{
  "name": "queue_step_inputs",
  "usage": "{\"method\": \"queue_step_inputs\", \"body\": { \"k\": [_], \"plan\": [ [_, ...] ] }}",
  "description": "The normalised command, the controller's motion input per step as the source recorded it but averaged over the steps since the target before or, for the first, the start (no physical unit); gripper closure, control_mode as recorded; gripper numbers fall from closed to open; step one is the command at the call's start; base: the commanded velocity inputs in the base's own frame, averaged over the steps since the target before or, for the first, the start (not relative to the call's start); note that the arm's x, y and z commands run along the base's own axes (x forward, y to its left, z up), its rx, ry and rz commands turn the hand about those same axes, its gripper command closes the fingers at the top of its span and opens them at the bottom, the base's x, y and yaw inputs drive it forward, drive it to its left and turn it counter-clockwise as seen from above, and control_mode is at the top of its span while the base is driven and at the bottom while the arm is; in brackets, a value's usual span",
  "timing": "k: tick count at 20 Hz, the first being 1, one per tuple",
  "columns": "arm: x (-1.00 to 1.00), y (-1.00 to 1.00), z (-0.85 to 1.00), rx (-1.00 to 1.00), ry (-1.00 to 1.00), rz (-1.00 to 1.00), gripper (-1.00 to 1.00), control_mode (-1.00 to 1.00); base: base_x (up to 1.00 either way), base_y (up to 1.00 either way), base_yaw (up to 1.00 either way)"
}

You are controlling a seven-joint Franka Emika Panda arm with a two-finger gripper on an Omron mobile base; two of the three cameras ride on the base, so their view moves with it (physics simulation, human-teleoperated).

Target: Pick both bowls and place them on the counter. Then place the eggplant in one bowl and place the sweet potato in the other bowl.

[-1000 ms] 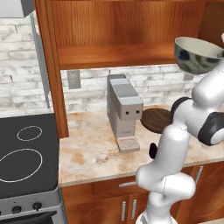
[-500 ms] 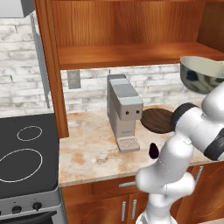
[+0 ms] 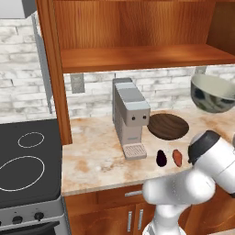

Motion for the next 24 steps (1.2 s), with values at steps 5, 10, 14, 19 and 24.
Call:
{"method": "queue_step_inputs", "body": {
  "k": [5,10,14,19,24],
  "plan": [
    [0.07,-0.09,-0.66,0.00,0.00,-0.14,1.00,-1.00,0.00,0.00,0.00],
    [0.01,-0.28,-0.53,0.00,0.01,-0.05,1.00,-1.00,0.00,0.00,0.00],
    [0.00,-0.35,-0.50,0.00,0.01,0.00,1.00,-1.00,0.00,0.00,0.00],
    [0.00,-0.50,-0.42,0.00,0.06,0.00,1.00,-1.00,0.00,0.00,0.00],
    [0.04,-0.33,-0.53,0.01,0.12,0.00,1.00,-1.00,0.00,0.00,0.00]
  ]
}}
